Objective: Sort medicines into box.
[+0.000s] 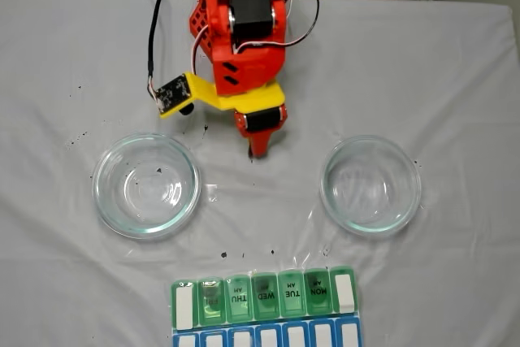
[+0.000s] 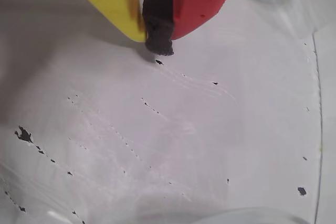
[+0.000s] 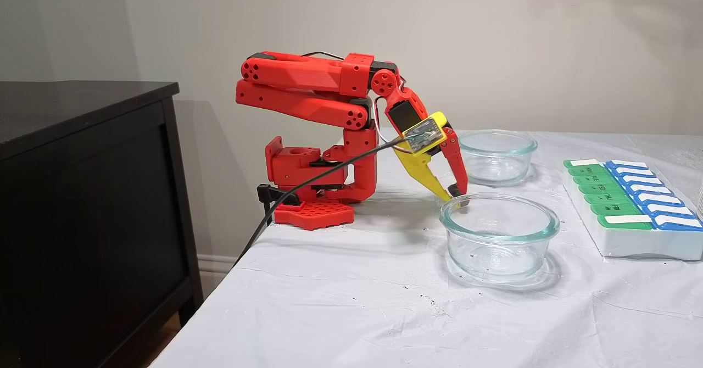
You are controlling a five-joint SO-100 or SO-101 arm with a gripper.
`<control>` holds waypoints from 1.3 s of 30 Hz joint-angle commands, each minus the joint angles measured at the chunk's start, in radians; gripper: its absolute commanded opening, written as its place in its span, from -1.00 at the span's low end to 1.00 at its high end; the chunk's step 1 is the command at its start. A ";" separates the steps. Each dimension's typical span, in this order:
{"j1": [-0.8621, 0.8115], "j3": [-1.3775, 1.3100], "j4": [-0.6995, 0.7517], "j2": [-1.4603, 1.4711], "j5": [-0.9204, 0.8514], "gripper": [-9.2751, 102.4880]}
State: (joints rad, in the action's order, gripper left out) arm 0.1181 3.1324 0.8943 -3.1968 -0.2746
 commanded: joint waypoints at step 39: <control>0.084 -0.140 0.230 -0.008 -0.161 -0.83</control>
State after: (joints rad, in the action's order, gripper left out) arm 0.1887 3.1017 0.9695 -3.1968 -0.4403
